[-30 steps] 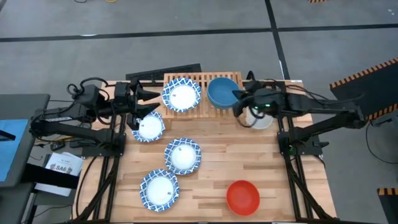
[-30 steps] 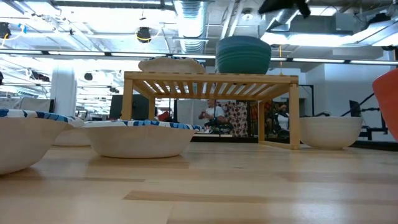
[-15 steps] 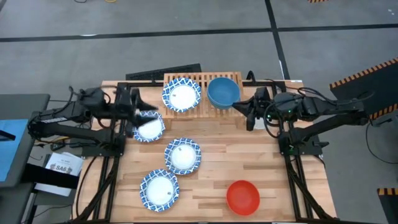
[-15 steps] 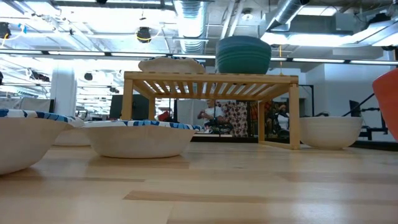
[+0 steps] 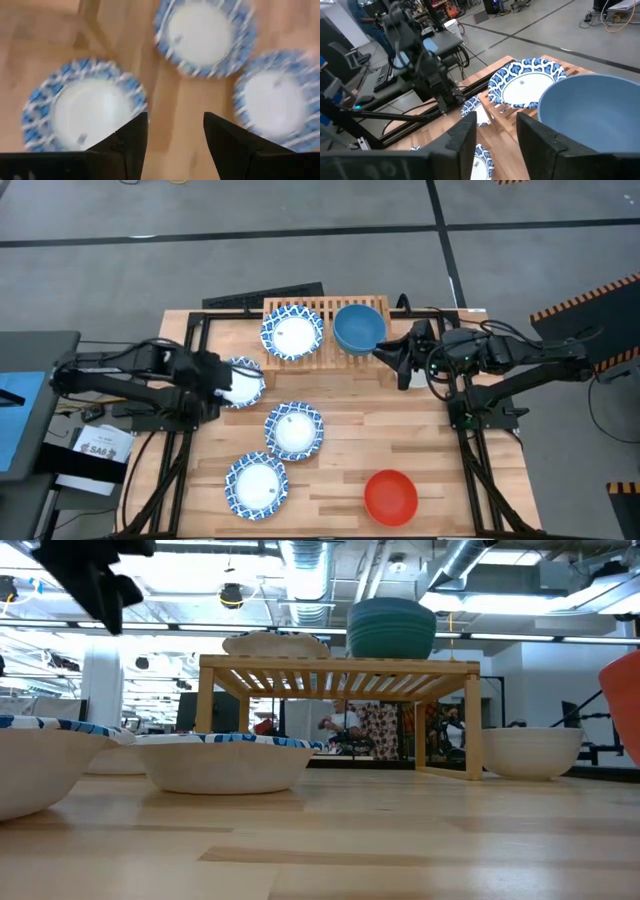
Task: Place and stack bowls onto a shelf
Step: Stack the white blue bowl on top of the white blue bowl on the shelf
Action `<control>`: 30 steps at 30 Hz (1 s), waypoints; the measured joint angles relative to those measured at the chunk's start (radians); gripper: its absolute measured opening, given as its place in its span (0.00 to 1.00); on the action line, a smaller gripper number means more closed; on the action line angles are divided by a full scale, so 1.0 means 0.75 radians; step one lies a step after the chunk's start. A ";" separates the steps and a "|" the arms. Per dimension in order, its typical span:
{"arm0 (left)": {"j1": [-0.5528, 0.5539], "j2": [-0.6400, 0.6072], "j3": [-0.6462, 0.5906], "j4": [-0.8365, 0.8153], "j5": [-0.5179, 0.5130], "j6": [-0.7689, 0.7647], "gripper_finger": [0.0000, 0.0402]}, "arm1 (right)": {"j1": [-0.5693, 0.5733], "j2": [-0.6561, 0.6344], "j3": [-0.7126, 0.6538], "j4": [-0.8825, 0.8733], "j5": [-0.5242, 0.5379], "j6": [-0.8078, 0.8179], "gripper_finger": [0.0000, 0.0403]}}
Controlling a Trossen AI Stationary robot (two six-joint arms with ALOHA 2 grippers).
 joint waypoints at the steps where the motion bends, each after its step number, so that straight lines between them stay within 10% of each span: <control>1: -0.014 0.019 -0.013 -0.003 -0.026 0.025 0.44 | 0.000 0.000 0.000 0.001 0.000 0.001 0.40; 9: -0.075 0.046 -0.387 0.315 0.040 0.042 0.44 | 0.000 0.000 0.000 -0.015 0.000 0.002 0.46; 30: -0.079 0.522 -0.326 0.344 -0.299 -0.023 0.44 | -0.005 0.000 0.000 -0.052 0.001 -0.001 0.46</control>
